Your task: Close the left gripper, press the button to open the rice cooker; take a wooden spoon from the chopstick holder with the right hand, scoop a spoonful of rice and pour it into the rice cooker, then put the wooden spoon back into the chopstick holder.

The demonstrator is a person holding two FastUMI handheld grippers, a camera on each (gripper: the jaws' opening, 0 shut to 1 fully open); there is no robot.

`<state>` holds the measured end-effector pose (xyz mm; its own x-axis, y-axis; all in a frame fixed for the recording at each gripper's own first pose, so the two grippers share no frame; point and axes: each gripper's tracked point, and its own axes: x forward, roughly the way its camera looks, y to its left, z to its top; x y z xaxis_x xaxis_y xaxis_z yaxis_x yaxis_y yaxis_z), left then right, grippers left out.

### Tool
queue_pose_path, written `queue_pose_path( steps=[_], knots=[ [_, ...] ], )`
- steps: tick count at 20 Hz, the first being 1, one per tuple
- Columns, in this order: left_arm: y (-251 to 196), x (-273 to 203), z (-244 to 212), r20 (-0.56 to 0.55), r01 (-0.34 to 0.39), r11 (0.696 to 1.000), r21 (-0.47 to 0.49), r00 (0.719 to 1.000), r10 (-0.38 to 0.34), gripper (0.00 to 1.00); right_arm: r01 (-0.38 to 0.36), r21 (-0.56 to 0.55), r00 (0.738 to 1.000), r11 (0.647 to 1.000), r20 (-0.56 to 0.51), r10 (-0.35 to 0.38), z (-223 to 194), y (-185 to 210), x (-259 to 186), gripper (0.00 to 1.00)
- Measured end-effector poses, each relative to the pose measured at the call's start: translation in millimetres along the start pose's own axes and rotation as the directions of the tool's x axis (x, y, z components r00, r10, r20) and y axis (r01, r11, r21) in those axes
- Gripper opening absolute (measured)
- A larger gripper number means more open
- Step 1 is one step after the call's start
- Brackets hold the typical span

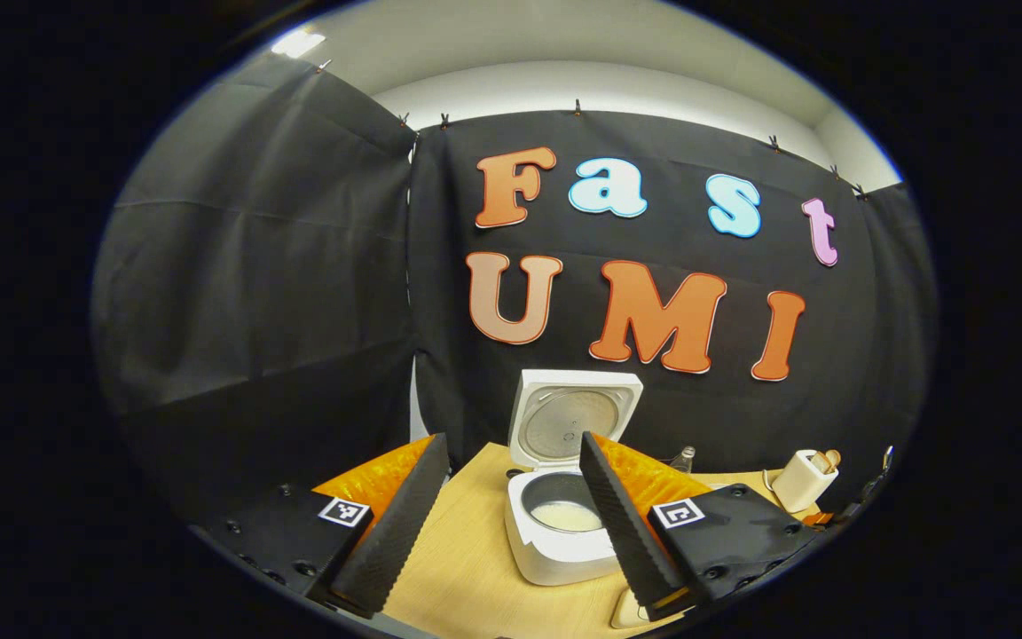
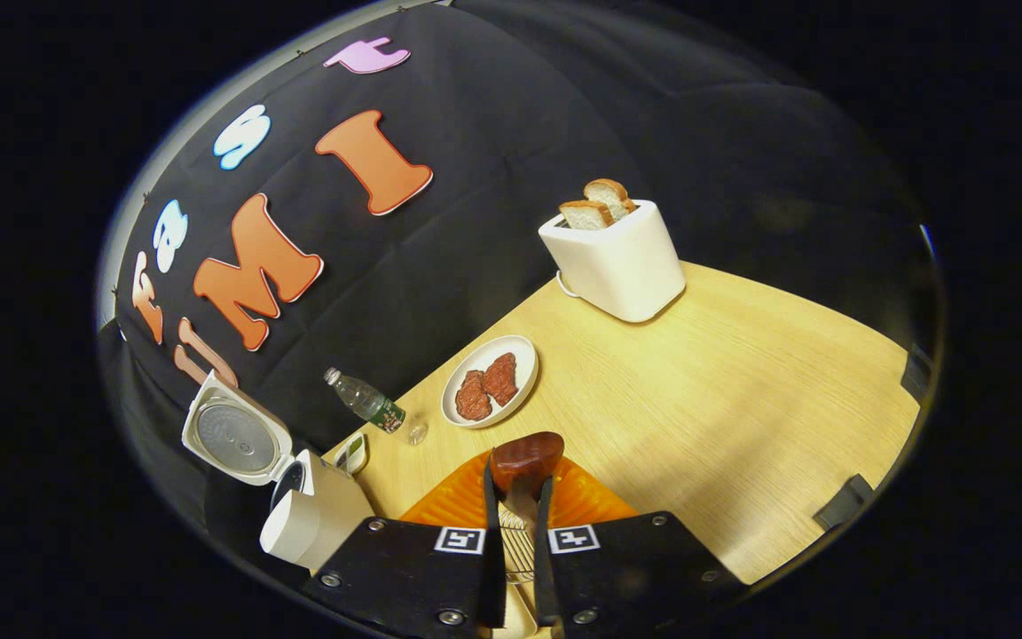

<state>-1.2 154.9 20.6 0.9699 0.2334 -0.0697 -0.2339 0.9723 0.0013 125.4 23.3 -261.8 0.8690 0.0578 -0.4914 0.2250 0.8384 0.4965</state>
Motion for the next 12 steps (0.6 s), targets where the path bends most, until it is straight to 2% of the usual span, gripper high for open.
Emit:
queue_pose_path(
  steps=[1,3,8,12],
  knots=[
    [-6,0,2,0.003,0.012,1.000,-0.003,1.000,-0.012,1.00,-0.009,-0.009,1.000,1.000,0.004,0.009,0,6,-4,0.09],
    [-17,2,7,0.015,0.036,0.999,0.000,0.999,-0.036,1.00,-0.034,-0.023,0.999,0.999,0.029,0.035,6,20,-13,0.10],
    [-39,4,16,0.035,0.095,0.994,0.050,0.995,-0.097,1.00,-0.031,-0.111,0.993,0.993,0.114,0.044,27,45,-50,0.09],
    [-48,5,17,0.040,0.130,0.991,0.038,0.991,-0.131,1.00,-0.049,-0.236,0.979,0.971,0.180,0.093,26,80,-86,0.09]
  ],
)
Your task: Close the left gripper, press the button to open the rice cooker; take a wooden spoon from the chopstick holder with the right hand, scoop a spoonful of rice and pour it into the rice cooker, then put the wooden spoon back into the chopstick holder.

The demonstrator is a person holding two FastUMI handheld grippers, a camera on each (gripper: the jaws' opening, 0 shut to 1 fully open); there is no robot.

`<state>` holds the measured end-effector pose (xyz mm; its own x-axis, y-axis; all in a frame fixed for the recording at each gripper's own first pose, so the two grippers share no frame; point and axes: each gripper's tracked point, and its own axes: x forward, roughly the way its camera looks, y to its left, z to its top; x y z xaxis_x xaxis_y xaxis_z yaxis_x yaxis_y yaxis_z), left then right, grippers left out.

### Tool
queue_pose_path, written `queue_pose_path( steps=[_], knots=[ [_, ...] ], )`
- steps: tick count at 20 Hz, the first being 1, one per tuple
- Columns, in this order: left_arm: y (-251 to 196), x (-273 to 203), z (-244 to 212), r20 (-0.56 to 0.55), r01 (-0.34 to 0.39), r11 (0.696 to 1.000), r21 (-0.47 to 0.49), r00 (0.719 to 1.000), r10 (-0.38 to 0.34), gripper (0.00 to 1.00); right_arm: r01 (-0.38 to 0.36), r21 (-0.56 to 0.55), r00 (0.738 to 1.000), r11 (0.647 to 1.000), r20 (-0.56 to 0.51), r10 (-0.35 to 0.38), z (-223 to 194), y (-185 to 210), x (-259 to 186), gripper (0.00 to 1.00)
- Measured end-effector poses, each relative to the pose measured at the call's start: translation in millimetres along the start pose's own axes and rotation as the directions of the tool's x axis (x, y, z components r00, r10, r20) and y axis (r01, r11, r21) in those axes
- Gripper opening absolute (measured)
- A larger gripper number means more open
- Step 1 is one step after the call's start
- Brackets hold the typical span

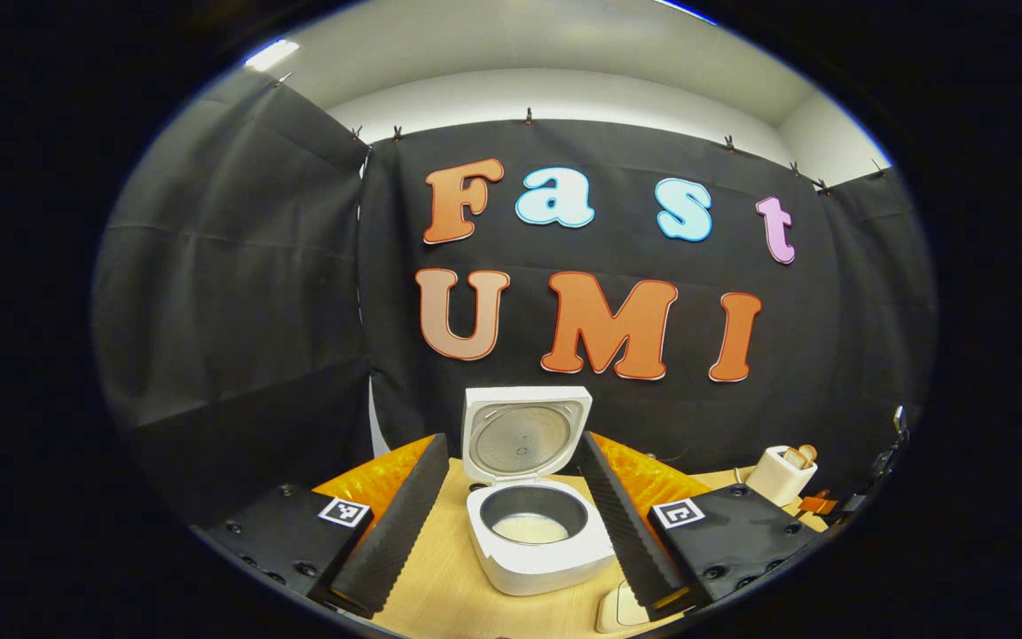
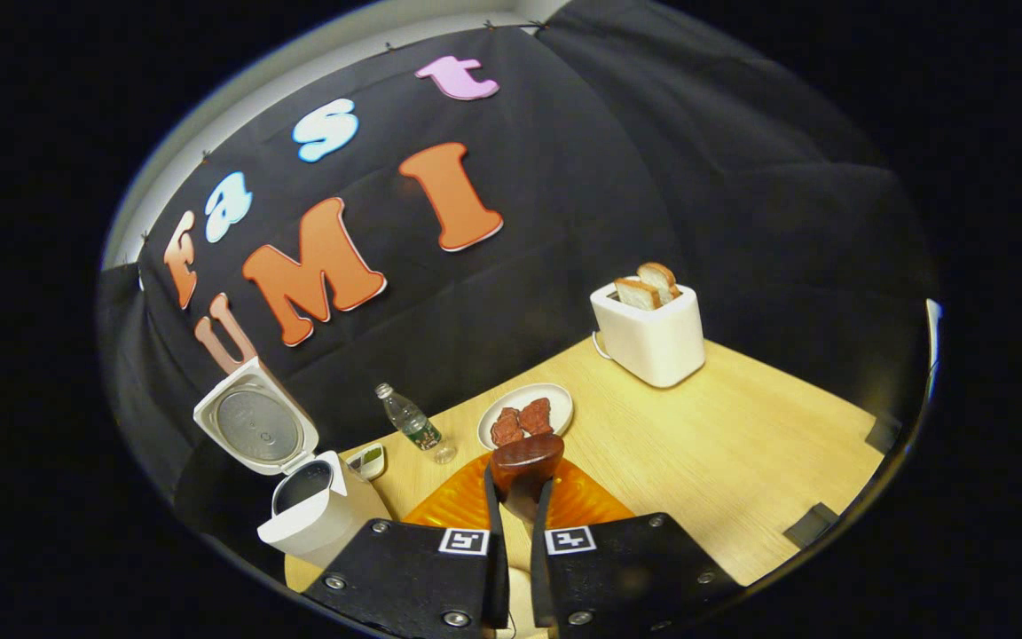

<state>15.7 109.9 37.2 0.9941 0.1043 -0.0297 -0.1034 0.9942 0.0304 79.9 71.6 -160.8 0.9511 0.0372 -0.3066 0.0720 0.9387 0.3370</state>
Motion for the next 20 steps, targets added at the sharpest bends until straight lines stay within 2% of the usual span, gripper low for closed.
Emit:
queue_pose_path(
  steps=[3,6,13,16,20],
  knots=[
    [2,2,-3,-0.009,0.012,1.000,-0.011,1.000,-0.012,1.00,-0.037,-0.045,0.999,0.998,0.032,0.039,4,30,-19,0.09],
    [4,4,-6,-0.015,0.018,1.000,-0.006,1.000,-0.018,1.00,-0.094,-0.091,0.995,0.991,0.009,0.095,-15,60,-24,0.09],
    [20,0,0,-0.004,0.016,1.000,0.025,1.000,-0.016,1.00,-0.159,-0.090,0.987,0.983,0.007,0.160,-35,97,-37,0.09],
    [27,0,-4,-0.012,0.013,1.000,0.017,1.000,-0.013,1.00,-0.166,-0.116,0.986,0.979,-0.037,0.163,-60,102,-38,0.09],
    [40,2,-16,-0.038,-0.001,1.000,0.004,0.999,0.001,1.00,-0.139,-0.225,0.989,0.965,-0.083,0.123,-98,95,-28,0.09]
  ],
)
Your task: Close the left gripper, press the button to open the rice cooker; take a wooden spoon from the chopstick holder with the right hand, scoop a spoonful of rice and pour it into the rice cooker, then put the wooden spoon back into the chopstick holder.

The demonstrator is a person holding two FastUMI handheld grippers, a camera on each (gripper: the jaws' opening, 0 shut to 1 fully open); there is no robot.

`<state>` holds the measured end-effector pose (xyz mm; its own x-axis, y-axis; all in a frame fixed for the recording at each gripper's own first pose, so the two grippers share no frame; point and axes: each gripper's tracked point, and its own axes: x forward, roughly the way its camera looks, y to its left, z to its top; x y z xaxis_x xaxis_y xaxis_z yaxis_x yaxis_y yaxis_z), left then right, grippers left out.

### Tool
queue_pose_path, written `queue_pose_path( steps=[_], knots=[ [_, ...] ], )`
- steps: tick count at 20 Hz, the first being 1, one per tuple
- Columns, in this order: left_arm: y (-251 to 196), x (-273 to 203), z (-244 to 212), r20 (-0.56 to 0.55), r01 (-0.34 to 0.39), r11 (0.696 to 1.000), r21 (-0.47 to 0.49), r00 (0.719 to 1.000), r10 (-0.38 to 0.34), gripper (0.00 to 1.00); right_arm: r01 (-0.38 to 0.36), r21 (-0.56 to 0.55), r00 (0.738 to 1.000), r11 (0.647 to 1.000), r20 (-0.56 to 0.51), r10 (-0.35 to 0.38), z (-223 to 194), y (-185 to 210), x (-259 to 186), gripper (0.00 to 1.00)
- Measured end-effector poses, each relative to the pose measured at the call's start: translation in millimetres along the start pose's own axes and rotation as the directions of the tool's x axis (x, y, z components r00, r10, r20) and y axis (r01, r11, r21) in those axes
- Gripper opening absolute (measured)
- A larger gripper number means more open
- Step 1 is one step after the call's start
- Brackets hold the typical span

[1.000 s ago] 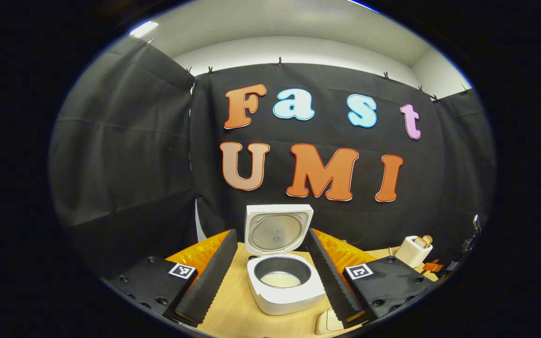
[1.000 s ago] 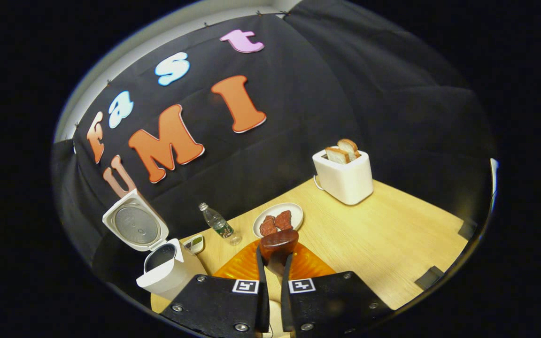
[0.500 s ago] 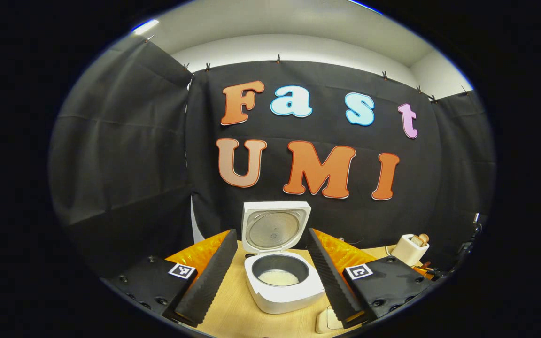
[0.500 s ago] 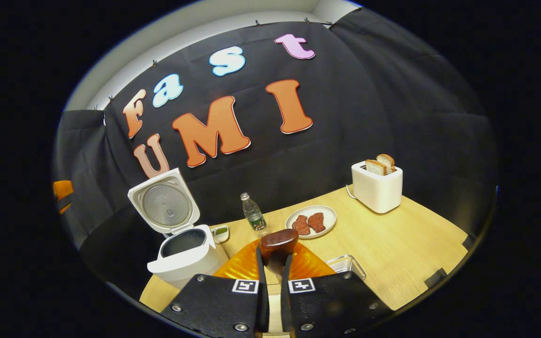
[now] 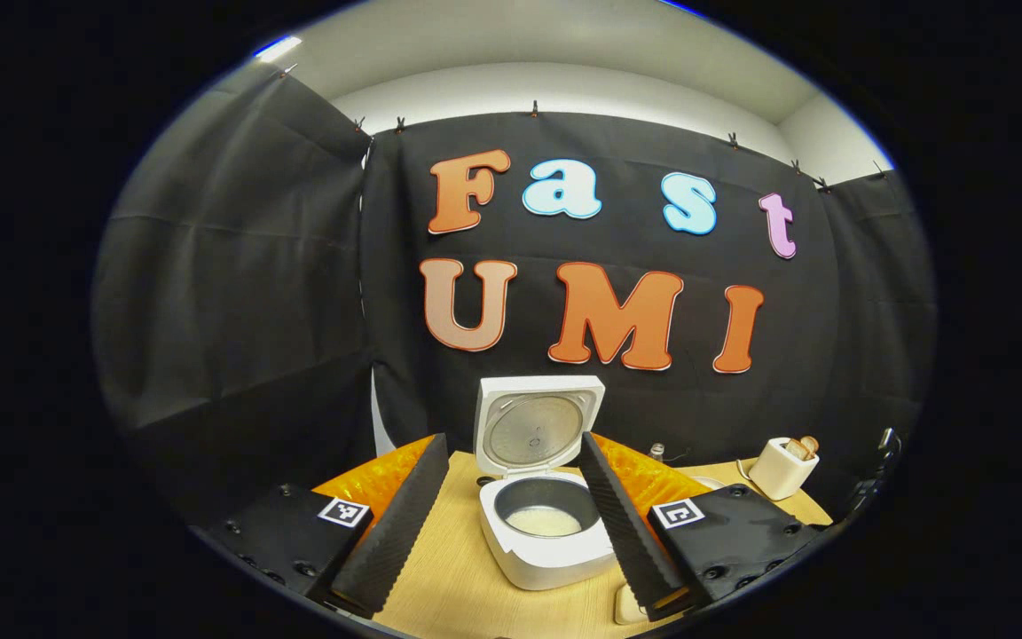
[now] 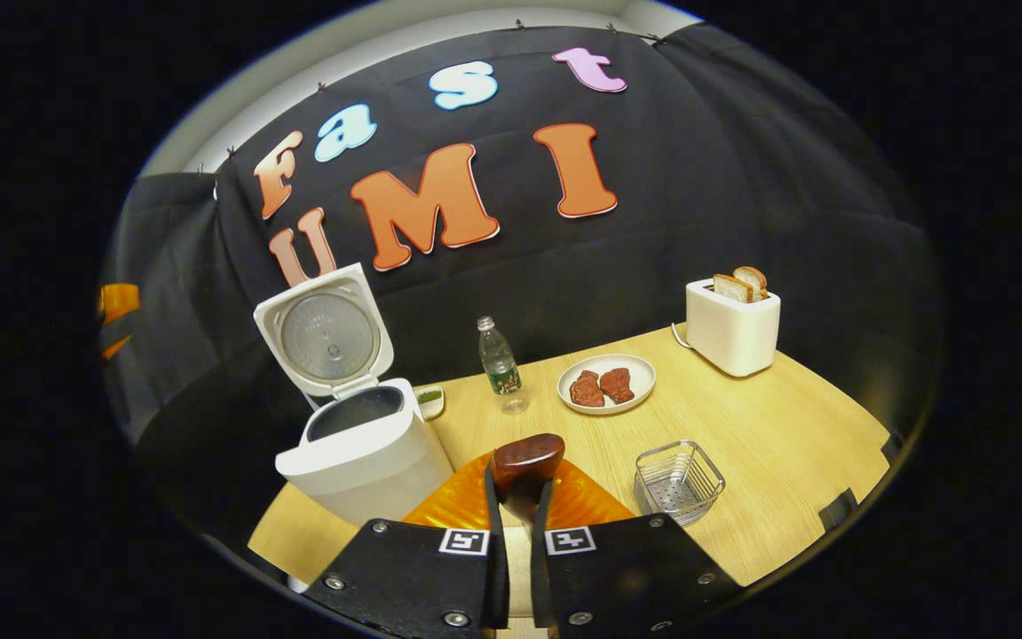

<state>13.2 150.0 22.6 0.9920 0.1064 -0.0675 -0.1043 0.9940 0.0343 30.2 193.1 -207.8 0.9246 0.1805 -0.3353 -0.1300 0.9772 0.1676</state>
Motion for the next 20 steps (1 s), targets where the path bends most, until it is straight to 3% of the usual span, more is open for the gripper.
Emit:
queue_pose_path(
  steps=[4,8,12,16,20],
  knots=[
    [9,-2,-8,-0.026,-0.012,1.000,-0.004,1.000,0.012,1.00,0.019,-0.095,0.999,0.995,-0.029,-0.022,-31,0,15,0.09],
    [18,-3,-12,-0.034,-0.034,0.999,0.010,0.999,0.034,1.00,-0.001,-0.108,1.000,0.994,0.005,0.002,-35,6,22,0.09],
    [29,-11,-13,-0.032,-0.051,0.999,0.006,0.998,0.051,1.00,-0.024,0.121,0.999,0.992,-0.039,0.029,-44,0,32,0.09],
    [47,-16,-20,-0.043,-0.087,0.996,-0.005,0.995,0.086,1.00,-0.051,0.381,0.991,0.923,-0.094,0.093,-53,0,41,0.09],
    [54,-13,-31,-0.070,-0.097,0.995,-0.029,0.993,0.095,1.00,-0.038,0.457,0.989,0.888,-0.112,0.100,-56,-4,48,0.09]
  ],
)
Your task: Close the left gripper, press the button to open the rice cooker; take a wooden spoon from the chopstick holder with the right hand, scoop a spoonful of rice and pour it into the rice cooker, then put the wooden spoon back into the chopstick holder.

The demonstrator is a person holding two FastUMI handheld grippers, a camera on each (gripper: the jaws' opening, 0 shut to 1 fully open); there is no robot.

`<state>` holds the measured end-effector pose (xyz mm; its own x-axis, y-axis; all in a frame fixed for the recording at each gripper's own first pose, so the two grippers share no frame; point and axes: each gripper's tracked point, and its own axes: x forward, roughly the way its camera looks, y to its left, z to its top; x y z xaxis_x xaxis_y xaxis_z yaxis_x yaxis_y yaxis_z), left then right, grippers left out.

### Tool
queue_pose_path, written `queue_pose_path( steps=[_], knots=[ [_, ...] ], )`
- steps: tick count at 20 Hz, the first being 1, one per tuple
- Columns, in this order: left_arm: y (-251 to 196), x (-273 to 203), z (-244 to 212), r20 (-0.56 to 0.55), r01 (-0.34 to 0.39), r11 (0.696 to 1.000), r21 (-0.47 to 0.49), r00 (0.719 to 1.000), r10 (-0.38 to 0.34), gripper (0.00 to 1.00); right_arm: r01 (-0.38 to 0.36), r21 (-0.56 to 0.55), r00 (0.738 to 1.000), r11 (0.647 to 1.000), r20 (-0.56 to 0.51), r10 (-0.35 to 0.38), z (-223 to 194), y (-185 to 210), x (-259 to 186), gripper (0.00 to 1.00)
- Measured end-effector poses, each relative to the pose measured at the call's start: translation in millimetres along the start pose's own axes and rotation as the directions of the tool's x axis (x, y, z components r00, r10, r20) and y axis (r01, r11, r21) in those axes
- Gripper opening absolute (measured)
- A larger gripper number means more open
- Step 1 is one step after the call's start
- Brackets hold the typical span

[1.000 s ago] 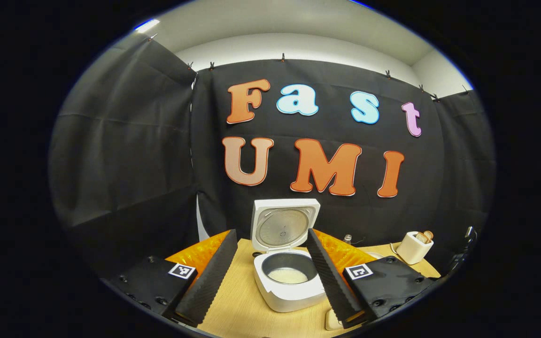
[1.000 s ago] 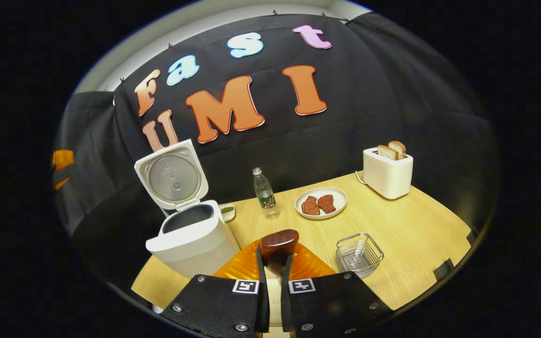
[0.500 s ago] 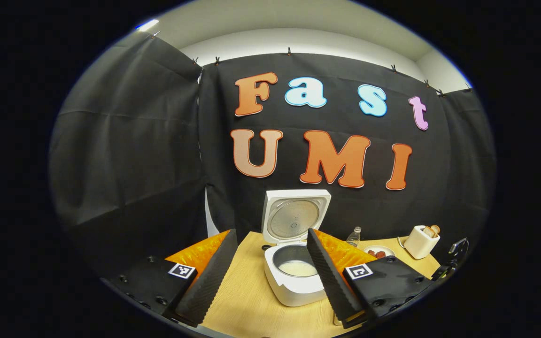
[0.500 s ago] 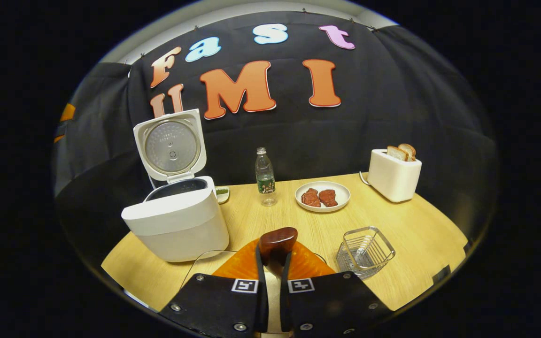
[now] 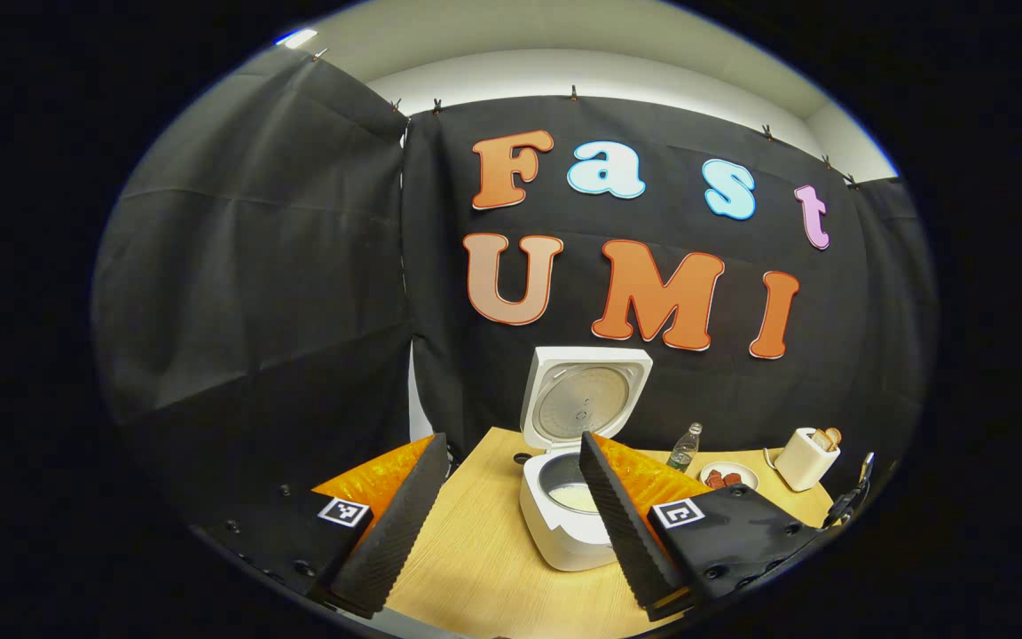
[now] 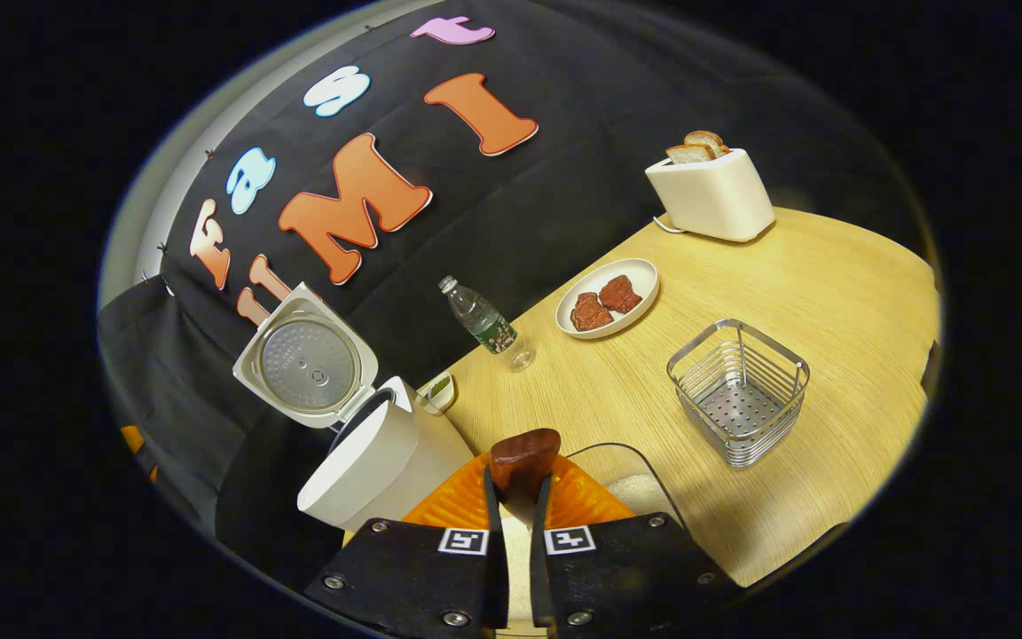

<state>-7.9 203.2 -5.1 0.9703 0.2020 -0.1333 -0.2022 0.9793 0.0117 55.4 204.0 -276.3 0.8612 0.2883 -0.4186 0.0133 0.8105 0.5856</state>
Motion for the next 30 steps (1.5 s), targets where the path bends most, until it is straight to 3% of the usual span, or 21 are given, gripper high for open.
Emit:
queue_pose_path(
  steps=[4,11,14,17,23,30],
  knots=[
    [-3,6,-5,-0.010,0.007,1.000,-0.011,1.000,-0.007,1.00,0.025,0.035,1.000,0.999,-0.017,-0.024,1,4,6,0.09],
    [-5,11,-7,-0.015,0.006,1.000,-0.020,1.000,-0.006,1.00,0.010,-0.159,1.000,0.987,-0.022,-0.014,-14,48,10,0.09],
    [-7,14,-10,-0.022,0.009,1.000,-0.029,1.000,-0.009,1.00,-0.030,-0.030,0.996,0.999,-0.088,0.027,-24,55,13,0.09],
    [-4,13,-8,-0.017,0.007,1.000,-0.028,1.000,-0.008,1.00,-0.009,0.117,0.993,0.993,-0.117,0.023,-23,41,14,0.09],
    [1,18,-6,-0.009,0.000,0.999,-0.039,1.000,0.000,1.00,-0.012,0.330,0.994,0.944,-0.095,0.045,12,20,0,0.09],
    [1,27,0,0.009,0.003,0.999,-0.037,1.000,-0.003,1.00,-0.024,0.474,0.999,0.880,-0.031,0.044,55,8,-15,0.09]
  ],
)
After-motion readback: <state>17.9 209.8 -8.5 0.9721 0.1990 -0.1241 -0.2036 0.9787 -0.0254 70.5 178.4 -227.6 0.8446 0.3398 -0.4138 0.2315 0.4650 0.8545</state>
